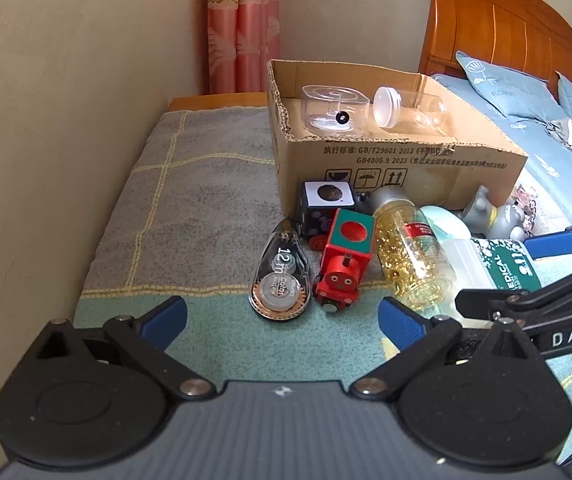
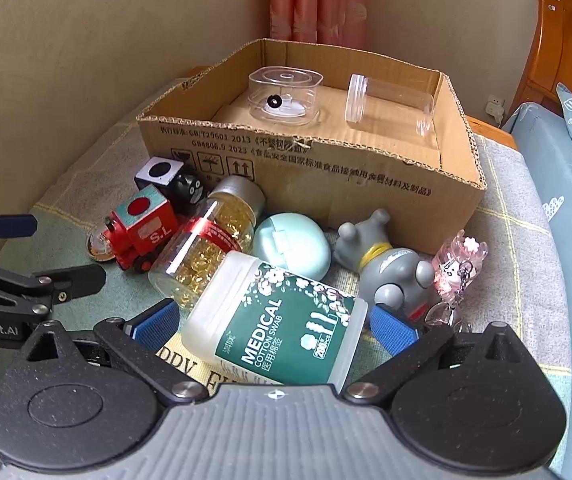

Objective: Organize rigid objects
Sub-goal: 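Close the left tool on the red toy train while the right tool approaches the MEDICAL bottle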

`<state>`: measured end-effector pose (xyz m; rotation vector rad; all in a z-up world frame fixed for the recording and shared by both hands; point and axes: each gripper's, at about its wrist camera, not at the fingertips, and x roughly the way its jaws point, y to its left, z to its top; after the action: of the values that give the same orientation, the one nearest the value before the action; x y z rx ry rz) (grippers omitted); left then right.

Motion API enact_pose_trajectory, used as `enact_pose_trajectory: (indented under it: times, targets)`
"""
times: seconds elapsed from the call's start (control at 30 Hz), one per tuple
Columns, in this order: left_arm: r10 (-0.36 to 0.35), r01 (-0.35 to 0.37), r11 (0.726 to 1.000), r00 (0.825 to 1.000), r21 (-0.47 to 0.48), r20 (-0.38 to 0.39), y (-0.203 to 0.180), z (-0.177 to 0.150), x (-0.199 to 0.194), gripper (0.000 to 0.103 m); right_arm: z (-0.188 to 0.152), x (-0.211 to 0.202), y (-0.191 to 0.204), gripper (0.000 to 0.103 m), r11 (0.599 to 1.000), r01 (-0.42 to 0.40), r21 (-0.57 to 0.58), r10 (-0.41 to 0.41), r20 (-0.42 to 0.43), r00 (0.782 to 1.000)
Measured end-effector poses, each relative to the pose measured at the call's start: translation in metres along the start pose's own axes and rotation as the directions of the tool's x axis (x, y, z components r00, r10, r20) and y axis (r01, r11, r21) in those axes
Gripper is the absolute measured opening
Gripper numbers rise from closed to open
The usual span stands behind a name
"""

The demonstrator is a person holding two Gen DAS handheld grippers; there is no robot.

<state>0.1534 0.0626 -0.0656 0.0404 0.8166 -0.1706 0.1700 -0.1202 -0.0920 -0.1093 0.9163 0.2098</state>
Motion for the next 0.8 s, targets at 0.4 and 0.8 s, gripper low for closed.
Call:
enact_pose_trajectory:
  times: [0.4,0.8]
  targets:
    - [-0.016,0.014,0.997,0.999,0.080,0.031,-0.012,0.015,0.010,0.099,-0.041,-0.001,-0.023,0.103,1.000,0.018,0.017,-0.017,-0.064,0.998]
    - [-0.052,0.044,0.982,0.998,0.182,0.040,-0.025,0.023,0.021,0.063,-0.053,-0.006,-0.024,0.103,1.000,0.003,-0.028,-0.003,-0.018,1.000]
